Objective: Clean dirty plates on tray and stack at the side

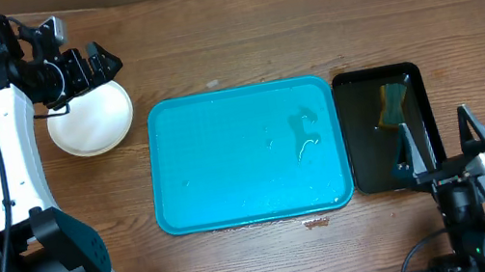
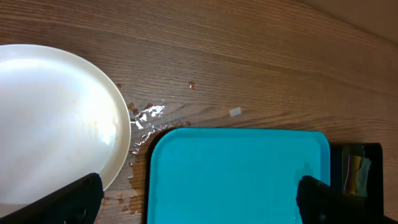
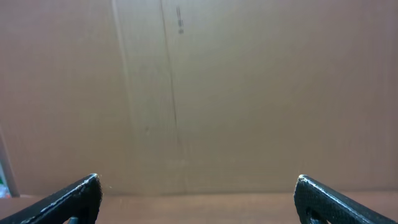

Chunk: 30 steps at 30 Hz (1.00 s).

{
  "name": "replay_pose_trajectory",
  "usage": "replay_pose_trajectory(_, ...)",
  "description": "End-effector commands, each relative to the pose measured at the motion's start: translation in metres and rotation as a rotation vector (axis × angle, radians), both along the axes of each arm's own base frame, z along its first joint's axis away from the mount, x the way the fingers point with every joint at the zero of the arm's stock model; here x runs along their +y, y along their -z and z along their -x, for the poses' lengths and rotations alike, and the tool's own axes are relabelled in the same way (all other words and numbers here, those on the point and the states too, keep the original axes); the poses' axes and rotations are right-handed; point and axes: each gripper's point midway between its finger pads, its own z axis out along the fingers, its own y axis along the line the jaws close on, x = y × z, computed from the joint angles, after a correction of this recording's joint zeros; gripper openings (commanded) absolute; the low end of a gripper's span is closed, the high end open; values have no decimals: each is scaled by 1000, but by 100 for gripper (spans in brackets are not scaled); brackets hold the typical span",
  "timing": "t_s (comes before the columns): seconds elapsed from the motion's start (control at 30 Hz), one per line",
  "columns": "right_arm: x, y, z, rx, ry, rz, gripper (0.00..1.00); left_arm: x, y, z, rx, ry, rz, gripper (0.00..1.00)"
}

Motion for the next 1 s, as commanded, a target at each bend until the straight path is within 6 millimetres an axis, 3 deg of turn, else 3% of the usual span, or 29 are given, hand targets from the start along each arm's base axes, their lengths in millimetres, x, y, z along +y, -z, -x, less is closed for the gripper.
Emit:
replay_pose_trajectory(0.0, 0, 19, -5, 32, -1, 4, 100, 1, -6, -1, -24, 14, -6, 100)
replay_pose_trajectory(0.23, -1, 52, -13, 156, 5, 12, 100, 1, -6, -1, -24, 14, -6, 100)
replay_pose_trajectory(0.43, -6, 99, -16, 339, 21, 69, 100, 1, -6, -1, -25, 14, -6, 100)
replay_pose_trajectory(0.57, 3, 96, -15, 309, -9, 185, 100, 1, -6, -1, -24, 14, -6, 100)
replay_pose_trajectory(0.97, 1, 96, -15, 314, -5, 159, 100, 1, -6, -1, -24, 14, -6, 100)
